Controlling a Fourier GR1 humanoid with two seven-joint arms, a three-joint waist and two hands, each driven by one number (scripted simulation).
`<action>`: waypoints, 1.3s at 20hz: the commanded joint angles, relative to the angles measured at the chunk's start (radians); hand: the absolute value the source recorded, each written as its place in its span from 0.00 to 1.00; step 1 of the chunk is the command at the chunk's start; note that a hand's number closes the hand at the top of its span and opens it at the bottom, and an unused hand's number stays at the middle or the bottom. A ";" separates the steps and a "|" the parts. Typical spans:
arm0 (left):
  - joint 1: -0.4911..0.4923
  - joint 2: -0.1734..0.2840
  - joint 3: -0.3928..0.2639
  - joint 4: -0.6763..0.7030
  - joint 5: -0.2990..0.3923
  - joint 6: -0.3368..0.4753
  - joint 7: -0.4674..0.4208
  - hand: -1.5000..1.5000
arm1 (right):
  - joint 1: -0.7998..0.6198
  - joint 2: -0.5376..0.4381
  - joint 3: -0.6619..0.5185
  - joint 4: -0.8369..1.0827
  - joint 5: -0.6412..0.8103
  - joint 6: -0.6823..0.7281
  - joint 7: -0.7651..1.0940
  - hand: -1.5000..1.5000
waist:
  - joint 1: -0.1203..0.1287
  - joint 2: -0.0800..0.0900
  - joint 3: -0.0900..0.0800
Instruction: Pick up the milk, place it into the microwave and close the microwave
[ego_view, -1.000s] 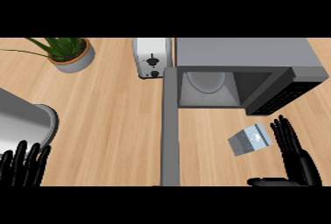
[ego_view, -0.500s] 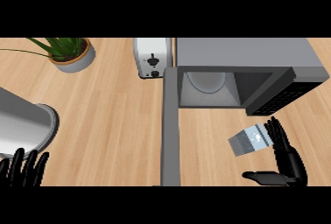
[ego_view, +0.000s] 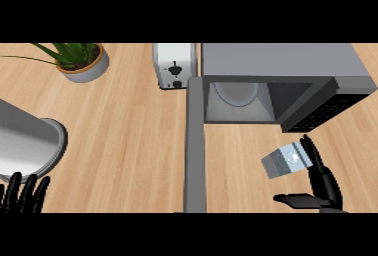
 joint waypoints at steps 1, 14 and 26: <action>0.038 -0.026 -0.055 -0.023 -0.051 0.023 -0.017 0.00 | -0.065 -0.030 0.004 0.122 0.015 0.019 -0.086 0.00 | 0.000 -0.001 0.000; 0.082 -0.027 -0.020 0.040 -0.049 -0.069 -0.103 0.00 | -0.125 0.035 0.040 0.162 -0.014 -0.007 -0.082 0.00 | 0.000 -0.001 -0.001; 0.076 -0.027 -0.056 0.026 -0.058 -0.011 -0.094 0.00 | -0.278 0.003 -0.026 0.256 -0.011 -0.217 -0.099 1.00 | 0.006 0.001 0.000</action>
